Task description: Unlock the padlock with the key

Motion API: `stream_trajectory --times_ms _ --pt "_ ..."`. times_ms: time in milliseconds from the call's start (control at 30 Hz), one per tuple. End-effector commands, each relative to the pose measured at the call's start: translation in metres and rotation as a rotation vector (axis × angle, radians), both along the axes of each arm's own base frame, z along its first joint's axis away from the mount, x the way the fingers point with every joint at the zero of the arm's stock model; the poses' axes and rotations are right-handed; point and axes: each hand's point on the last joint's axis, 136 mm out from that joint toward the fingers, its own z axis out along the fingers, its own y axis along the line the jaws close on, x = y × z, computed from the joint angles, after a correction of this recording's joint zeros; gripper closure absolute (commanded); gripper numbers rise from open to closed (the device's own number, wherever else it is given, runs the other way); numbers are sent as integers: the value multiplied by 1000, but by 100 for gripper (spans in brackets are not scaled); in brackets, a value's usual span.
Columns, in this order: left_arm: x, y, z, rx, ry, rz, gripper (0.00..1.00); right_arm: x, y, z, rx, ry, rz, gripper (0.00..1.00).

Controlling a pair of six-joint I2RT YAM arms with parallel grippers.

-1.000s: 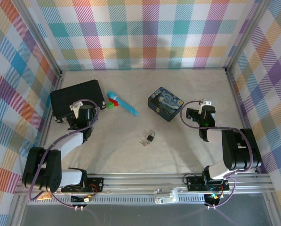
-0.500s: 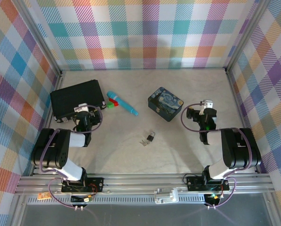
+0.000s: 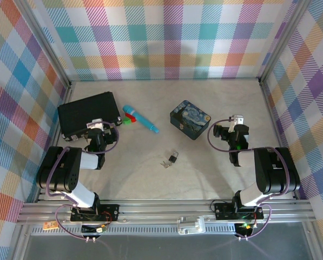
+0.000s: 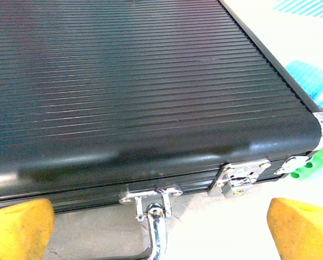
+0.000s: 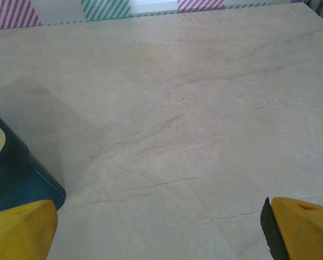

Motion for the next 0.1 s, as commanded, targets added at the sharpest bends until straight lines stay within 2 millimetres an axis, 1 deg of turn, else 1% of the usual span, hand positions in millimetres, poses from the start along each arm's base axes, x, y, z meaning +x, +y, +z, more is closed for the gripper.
stream_trajectory --times_ms 0,67 --pt "8 -4 14 14 -48 -14 0 7 2 9 1 -32 16 1" --pt "8 -4 14 14 -47 -14 0 6 3 9 2 -34 18 1"
